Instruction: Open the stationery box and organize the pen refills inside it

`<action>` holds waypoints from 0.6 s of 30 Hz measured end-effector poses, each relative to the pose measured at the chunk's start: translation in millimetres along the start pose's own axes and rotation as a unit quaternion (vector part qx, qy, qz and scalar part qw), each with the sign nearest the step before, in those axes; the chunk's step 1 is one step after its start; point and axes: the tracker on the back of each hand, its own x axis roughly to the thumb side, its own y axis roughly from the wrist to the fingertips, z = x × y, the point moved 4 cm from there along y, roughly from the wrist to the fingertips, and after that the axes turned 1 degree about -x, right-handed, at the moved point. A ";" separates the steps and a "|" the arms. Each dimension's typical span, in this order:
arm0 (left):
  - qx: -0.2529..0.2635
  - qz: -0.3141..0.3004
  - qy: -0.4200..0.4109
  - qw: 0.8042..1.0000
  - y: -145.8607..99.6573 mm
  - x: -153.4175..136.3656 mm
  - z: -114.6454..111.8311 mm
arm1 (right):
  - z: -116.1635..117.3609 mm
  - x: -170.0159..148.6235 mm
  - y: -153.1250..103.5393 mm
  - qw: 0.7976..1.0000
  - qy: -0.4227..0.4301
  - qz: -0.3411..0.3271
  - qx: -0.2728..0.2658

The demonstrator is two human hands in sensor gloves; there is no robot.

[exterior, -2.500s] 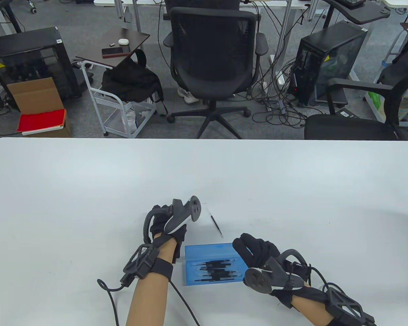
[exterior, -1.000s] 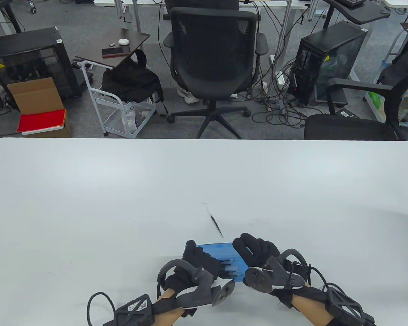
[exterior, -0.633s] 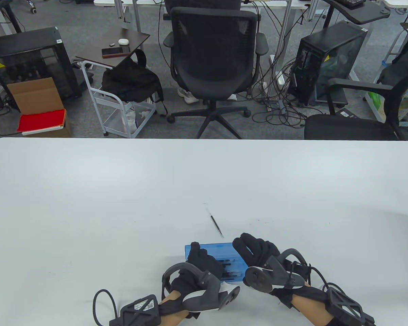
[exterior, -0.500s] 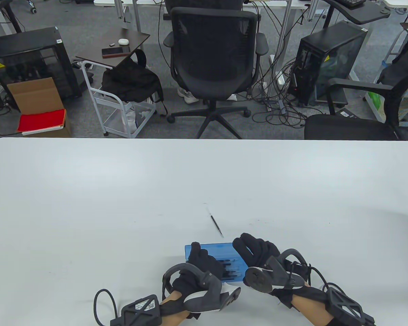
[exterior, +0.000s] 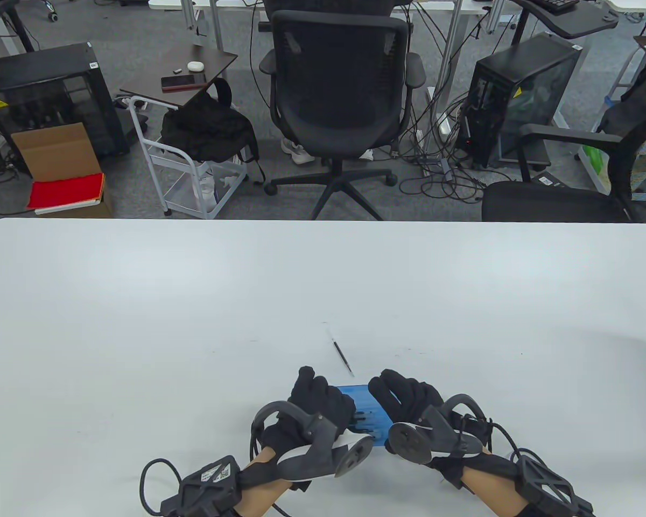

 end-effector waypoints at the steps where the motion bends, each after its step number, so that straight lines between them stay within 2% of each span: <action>1: 0.000 0.014 -0.005 1.000 5.0 -10.3 3.0 | 0.1 0.2 0.1 1.000 0.003 -0.001 0.000; 5: -0.001 0.050 -0.006 0.999 18.5 -42.1 5.6 | 0.2 0.0 0.1 1.000 0.003 -0.001 0.000; 9: -0.016 0.081 0.005 0.997 29.8 -69.4 -2.9 | 0.2 -0.4 0.1 1.000 0.004 -0.001 0.000; 13: -0.041 0.101 -0.006 0.994 41.6 -87.4 -19.5 | 0.2 -0.4 0.2 1.000 0.004 -0.001 0.000; 18: -0.079 0.109 -0.036 0.990 59.6 -95.3 -45.1 | 0.3 -0.4 0.2 1.000 0.004 -0.001 0.000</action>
